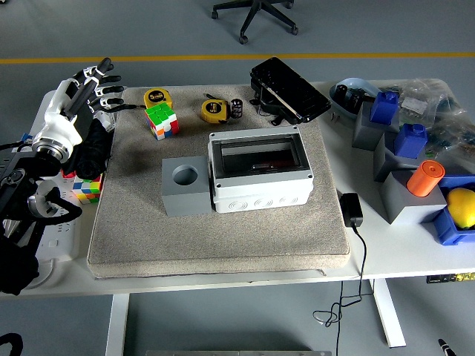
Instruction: Fetch the battery,place it into the box,close the lid of the box
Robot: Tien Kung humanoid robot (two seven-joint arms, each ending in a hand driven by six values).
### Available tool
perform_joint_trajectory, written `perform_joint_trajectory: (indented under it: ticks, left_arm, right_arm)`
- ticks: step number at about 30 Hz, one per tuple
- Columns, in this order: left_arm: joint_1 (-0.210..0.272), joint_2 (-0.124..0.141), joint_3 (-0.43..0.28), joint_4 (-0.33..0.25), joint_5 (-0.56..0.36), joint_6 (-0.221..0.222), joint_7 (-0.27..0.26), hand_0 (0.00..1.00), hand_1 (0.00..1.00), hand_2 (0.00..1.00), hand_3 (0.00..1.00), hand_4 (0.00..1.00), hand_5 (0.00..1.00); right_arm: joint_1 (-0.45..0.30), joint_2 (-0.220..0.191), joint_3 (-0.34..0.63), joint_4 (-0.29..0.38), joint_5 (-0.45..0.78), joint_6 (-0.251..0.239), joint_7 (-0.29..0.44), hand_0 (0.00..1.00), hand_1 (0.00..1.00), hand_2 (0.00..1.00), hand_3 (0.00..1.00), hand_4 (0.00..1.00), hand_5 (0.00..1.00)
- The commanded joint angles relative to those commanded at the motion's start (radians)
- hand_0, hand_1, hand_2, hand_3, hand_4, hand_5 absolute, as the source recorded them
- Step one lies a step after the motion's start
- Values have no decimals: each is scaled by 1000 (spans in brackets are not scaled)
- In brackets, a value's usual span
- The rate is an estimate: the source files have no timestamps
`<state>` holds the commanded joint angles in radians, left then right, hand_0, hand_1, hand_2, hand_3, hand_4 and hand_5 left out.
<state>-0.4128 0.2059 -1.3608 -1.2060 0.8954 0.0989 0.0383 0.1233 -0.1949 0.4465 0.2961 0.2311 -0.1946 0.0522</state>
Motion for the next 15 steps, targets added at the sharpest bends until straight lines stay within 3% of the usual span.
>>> perform_joint_trajectory:
  ticks: [15]
  left_arm:
    - [0, 0, -3, -1, 0, 0, 2, 401, 533, 556, 601, 990, 545]
  right_arm:
    - [2, 0, -3, -1, 0, 11, -18, 718, 654, 641, 581, 981, 598]
